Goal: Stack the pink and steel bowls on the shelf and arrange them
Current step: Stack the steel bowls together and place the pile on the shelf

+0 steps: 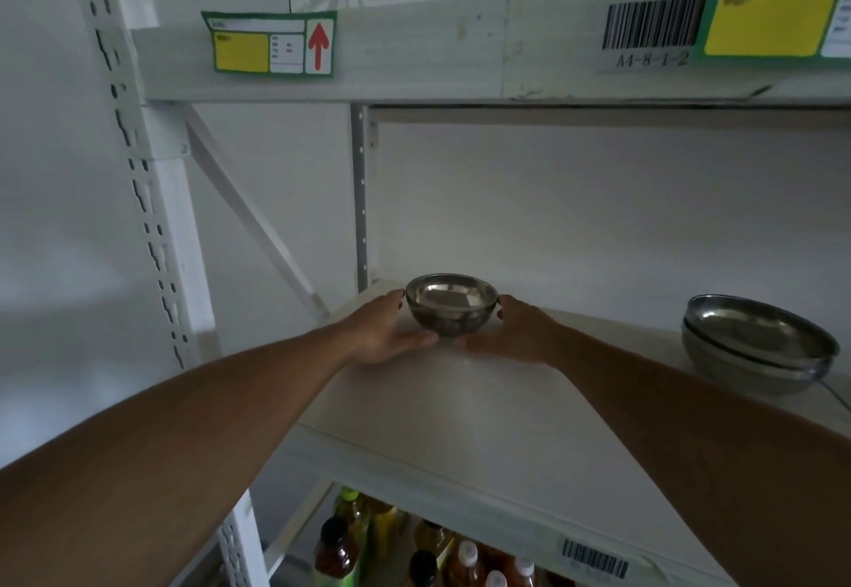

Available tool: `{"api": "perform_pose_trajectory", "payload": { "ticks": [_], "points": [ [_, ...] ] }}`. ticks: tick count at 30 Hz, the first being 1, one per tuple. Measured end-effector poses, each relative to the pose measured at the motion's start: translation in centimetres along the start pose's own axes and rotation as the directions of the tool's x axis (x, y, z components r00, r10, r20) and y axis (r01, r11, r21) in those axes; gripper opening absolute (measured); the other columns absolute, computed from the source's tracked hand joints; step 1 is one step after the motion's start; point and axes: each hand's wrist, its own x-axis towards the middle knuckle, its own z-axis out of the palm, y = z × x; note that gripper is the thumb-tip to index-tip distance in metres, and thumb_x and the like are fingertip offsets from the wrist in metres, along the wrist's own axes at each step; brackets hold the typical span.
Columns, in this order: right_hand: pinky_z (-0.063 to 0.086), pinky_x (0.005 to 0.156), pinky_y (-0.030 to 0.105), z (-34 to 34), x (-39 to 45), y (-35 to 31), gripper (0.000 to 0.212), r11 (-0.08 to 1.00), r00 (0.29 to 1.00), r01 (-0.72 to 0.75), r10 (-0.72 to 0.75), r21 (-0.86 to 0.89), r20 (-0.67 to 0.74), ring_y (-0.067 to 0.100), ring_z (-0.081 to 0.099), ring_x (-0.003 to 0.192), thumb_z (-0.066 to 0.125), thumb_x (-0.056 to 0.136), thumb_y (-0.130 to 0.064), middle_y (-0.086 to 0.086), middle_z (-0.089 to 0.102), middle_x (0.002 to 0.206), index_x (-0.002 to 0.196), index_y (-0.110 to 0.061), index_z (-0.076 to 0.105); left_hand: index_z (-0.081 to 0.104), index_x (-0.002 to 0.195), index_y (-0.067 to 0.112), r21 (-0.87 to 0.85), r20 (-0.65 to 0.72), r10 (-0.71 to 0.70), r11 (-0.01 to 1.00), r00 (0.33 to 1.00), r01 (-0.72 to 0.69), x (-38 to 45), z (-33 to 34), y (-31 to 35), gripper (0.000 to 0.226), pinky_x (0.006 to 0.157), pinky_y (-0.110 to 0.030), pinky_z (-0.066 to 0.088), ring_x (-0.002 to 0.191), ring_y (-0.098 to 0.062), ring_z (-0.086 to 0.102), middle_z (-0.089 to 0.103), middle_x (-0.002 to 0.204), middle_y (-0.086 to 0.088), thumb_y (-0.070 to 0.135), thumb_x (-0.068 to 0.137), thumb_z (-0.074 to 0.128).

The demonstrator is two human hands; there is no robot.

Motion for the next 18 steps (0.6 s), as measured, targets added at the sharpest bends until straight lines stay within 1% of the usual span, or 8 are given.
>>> {"api": "perform_pose_trajectory", "payload": {
  "ticks": [2, 4, 5, 6, 8, 10, 13, 18],
  "points": [
    [0.045, 0.068, 0.018, 0.3, 0.4, 0.0, 0.080, 0.999, 0.999, -0.036, 0.036, 0.026, -0.005, 0.008, 0.056, 0.090, 0.086, 0.070, -0.064, -0.005, 0.064, 0.112, 0.136, -0.026, 0.063, 0.041, 0.165, 0.022, -0.034, -0.005, -0.003, 0.999, 1.000, 0.002, 0.5, 0.0, 0.2, 0.085, 0.127, -0.045, 0.037, 0.156, -0.026, 0.043, 0.048, 0.167, -0.004, 0.054, 0.096, 0.078],
    [0.057, 0.088, 0.036, 0.8, 0.8, 0.1, 0.087, 0.996, 0.997, -0.073, 0.073, 0.056, 0.004, 0.020, 0.063, 0.109, 0.082, 0.067, -0.072, -0.001, 0.066, 0.121, 0.136, -0.024, 0.061, 0.052, 0.158, 0.023, -0.086, -0.014, 0.023, 0.996, 1.000, -0.024, 0.8, 0.2, 0.2, 0.068, 0.126, -0.046, 0.039, 0.151, -0.023, 0.050, 0.058, 0.160, -0.002, 0.046, 0.099, 0.077],
    [0.056, 0.095, 0.043, 1.0, 0.9, 0.1, 0.094, 0.994, 0.996, -0.092, 0.092, 0.050, 0.000, 0.025, 0.062, 0.117, 0.080, 0.066, -0.076, 0.003, 0.065, 0.126, 0.139, -0.022, 0.057, 0.055, 0.155, 0.023, -0.109, -0.025, 0.030, 0.993, 0.999, -0.033, 0.9, 0.2, 0.2, 0.063, 0.126, -0.047, 0.040, 0.148, -0.022, 0.053, 0.061, 0.156, -0.002, 0.043, 0.100, 0.078],
    [0.055, 0.098, 0.046, 1.0, 0.8, 0.2, 0.099, 0.993, 0.994, -0.111, 0.111, 0.038, -0.010, 0.027, 0.060, 0.120, 0.078, 0.065, -0.079, 0.005, 0.063, 0.130, 0.142, -0.021, 0.054, 0.057, 0.154, 0.022, -0.126, -0.036, 0.032, 0.991, 0.999, -0.036, 0.9, 0.1, 0.2, 0.062, 0.125, -0.047, 0.041, 0.146, -0.021, 0.055, 0.063, 0.153, -0.002, 0.043, 0.099, 0.078],
    [0.054, 0.099, 0.044, 0.6, 0.2, 0.4, 0.105, 0.990, 0.991, -0.132, 0.133, 0.041, -0.026, 0.026, 0.057, 0.122, 0.076, 0.062, -0.083, 0.005, 0.061, 0.134, 0.144, -0.022, 0.052, 0.059, 0.152, 0.021, -0.124, -0.048, 0.053, 0.991, 0.997, -0.058, 0.8, -0.4, 0.5, 0.062, 0.124, -0.049, 0.042, 0.143, -0.021, 0.057, 0.065, 0.151, -0.003, 0.046, 0.098, 0.078],
    [0.055, 0.098, 0.042, -0.3, -0.4, 0.5, 0.107, 0.991, 0.990, -0.130, 0.131, 0.038, -0.042, 0.024, 0.057, 0.122, 0.074, 0.061, -0.086, 0.003, 0.060, 0.134, 0.144, -0.023, 0.052, 0.060, 0.150, 0.026, -0.105, -0.053, 0.094, 0.990, 0.994, -0.099, 0.8, -1.1, 1.0, 0.062, 0.124, -0.048, 0.044, 0.143, -0.019, 0.058, 0.067, 0.149, 0.002, 0.052, 0.097, 0.078],
    [0.055, 0.098, 0.044, -2.5, -1.6, 0.3, 0.110, 0.992, 0.988, -0.123, 0.122, 0.000, -0.090, 0.023, 0.057, 0.122, 0.069, 0.062, -0.092, 0.002, 0.061, 0.134, 0.144, -0.020, 0.051, 0.052, 0.157, 0.027, -0.108, -0.070, 0.113, 0.987, 0.991, -0.121, 1.1, -1.9, 2.9, 0.076, 0.125, -0.044, 0.042, 0.147, -0.015, 0.053, 0.060, 0.156, 0.006, 0.063, 0.094, 0.076],
    [0.054, 0.098, 0.042, -7.0, -6.0, 1.2, 0.108, 0.978, 0.964, -0.206, 0.200, -0.016, -0.172, 0.021, 0.058, 0.119, 0.067, 0.061, -0.093, -0.001, 0.062, 0.129, 0.140, -0.021, 0.054, 0.047, 0.159, 0.020, -0.143, -0.049, 0.236, 0.960, 0.970, -0.241, 2.8, -0.6, 7.2, 0.081, 0.121, -0.036, 0.042, 0.149, -0.018, 0.051, 0.056, 0.160, 0.002, 0.059, 0.095, 0.076]
  ]
}}
